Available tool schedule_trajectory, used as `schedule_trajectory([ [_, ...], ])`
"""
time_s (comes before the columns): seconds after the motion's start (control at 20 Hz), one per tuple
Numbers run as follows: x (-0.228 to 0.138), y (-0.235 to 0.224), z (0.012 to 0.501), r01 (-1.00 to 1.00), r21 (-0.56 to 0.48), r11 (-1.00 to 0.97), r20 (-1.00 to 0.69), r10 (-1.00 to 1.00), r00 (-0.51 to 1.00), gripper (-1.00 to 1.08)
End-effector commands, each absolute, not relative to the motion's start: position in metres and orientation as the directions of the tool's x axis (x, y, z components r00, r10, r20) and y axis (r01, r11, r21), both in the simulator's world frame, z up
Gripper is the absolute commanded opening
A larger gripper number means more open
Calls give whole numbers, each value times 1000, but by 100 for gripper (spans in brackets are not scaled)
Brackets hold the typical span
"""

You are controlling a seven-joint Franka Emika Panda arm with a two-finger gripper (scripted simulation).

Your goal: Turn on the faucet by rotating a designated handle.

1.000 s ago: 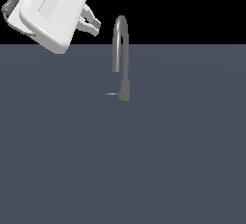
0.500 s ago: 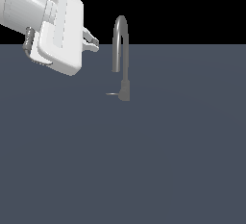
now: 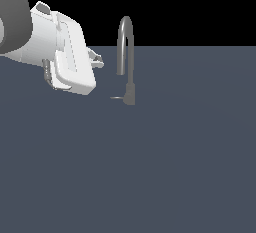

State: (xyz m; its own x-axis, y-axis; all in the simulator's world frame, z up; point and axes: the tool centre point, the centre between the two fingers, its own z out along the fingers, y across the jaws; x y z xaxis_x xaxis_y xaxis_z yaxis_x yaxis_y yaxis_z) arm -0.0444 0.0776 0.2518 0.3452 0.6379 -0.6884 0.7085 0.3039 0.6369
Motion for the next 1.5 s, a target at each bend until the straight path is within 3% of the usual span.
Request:
schedule_trajectory([
  [0.0,-40,79,243,696,623,357,-714,624,318,-100],
  [1.45,3,70,134,424,309,851,-948,311,68,-100],
])
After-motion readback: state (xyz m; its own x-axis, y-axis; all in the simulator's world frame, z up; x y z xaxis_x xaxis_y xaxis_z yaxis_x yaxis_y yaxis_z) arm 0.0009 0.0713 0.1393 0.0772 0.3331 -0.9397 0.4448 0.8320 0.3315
